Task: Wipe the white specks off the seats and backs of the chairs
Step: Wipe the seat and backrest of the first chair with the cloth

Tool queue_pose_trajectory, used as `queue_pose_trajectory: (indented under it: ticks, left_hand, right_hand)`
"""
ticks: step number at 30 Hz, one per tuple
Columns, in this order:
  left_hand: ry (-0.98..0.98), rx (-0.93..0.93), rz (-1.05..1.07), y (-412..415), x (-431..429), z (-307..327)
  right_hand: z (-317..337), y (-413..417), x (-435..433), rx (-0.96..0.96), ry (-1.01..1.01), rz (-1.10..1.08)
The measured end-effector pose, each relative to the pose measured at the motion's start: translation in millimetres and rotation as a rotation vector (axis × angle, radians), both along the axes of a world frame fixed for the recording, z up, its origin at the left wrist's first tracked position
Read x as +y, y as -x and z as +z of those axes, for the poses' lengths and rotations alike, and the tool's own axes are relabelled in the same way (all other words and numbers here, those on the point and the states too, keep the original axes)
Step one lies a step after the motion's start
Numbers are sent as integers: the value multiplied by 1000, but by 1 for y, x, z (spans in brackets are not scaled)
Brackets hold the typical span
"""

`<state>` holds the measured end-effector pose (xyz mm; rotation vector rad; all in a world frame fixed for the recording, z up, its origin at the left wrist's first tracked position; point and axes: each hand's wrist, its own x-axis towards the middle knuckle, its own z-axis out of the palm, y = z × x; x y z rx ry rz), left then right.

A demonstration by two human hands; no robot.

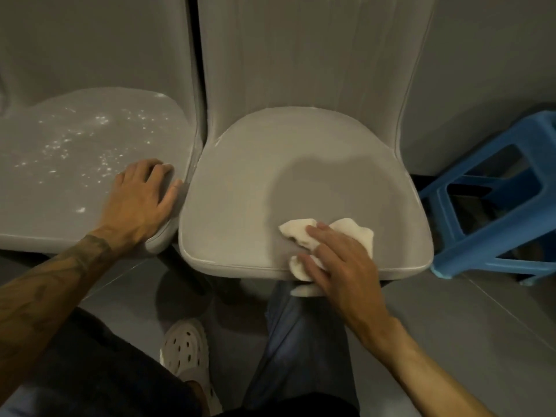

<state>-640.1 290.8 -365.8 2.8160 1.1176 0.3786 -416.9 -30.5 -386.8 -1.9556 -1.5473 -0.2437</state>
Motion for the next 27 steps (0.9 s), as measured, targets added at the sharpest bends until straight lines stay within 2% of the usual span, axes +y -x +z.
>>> queue_pose_trajectory:
  ticks: [3, 6, 9, 11, 16, 20, 23, 27]
  left_hand:
    - [-28, -17, -1, 0, 6, -6]
    - [-55, -17, 18, -3, 11, -10]
    - [-61, -28, 24, -2, 14, -13]
    - [-53, -37, 33, 0, 17, -16]
    - [-16, 36, 31, 10, 42, -37]
    - [1, -21, 95, 24, 67, -67]
    - [-22, -14, 57, 36, 86, -88]
    - [1, -23, 45, 26, 67, -70]
  right_hand:
    - [0, -48, -41, 85, -52, -169]
    - [-4, -44, -39, 119, -61, -260]
    - [-8, -16, -16, 91, -4, -157]
    - [-6, -24, -22, 96, -6, -123]
    - [3, -74, -67, 424, -124, -372]
    - [9, -91, -62, 474, -9, -471]
    - [13, -109, -46, 463, 41, -474]
    - [27, -152, 2, 379, 118, -435]
